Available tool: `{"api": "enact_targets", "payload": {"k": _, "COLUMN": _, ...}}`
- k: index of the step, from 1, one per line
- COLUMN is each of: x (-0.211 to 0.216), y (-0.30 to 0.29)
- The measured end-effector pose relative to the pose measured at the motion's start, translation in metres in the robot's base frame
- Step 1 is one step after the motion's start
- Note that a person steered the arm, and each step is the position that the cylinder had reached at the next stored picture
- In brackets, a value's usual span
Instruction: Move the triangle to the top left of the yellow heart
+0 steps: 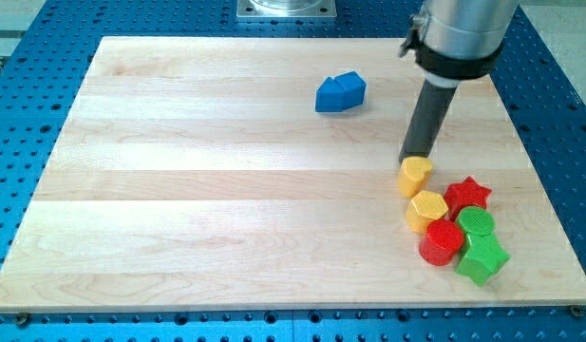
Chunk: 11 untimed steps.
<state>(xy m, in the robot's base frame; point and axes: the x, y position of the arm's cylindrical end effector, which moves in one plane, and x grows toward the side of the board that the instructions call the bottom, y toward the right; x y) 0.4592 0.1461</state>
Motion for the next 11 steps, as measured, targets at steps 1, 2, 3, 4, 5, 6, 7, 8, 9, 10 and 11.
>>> {"api": "enact_targets", "payload": {"k": 1, "x": 0.009, "y": 0.0}}
{"api": "enact_targets", "payload": {"k": 2, "x": -0.015, "y": -0.059}}
{"api": "enact_targets", "payload": {"k": 3, "x": -0.039, "y": -0.15}}
{"api": "enact_targets", "payload": {"k": 4, "x": -0.103, "y": -0.173}}
{"api": "enact_targets", "payload": {"k": 5, "x": -0.152, "y": -0.169}}
{"api": "enact_targets", "payload": {"k": 6, "x": -0.147, "y": -0.117}}
{"api": "enact_targets", "payload": {"k": 7, "x": -0.124, "y": -0.091}}
{"api": "enact_targets", "payload": {"k": 8, "x": -0.097, "y": -0.087}}
{"api": "enact_targets", "payload": {"k": 9, "x": -0.128, "y": -0.093}}
{"api": "enact_targets", "payload": {"k": 10, "x": -0.094, "y": -0.058}}
{"api": "enact_targets", "payload": {"k": 11, "x": -0.032, "y": -0.041}}
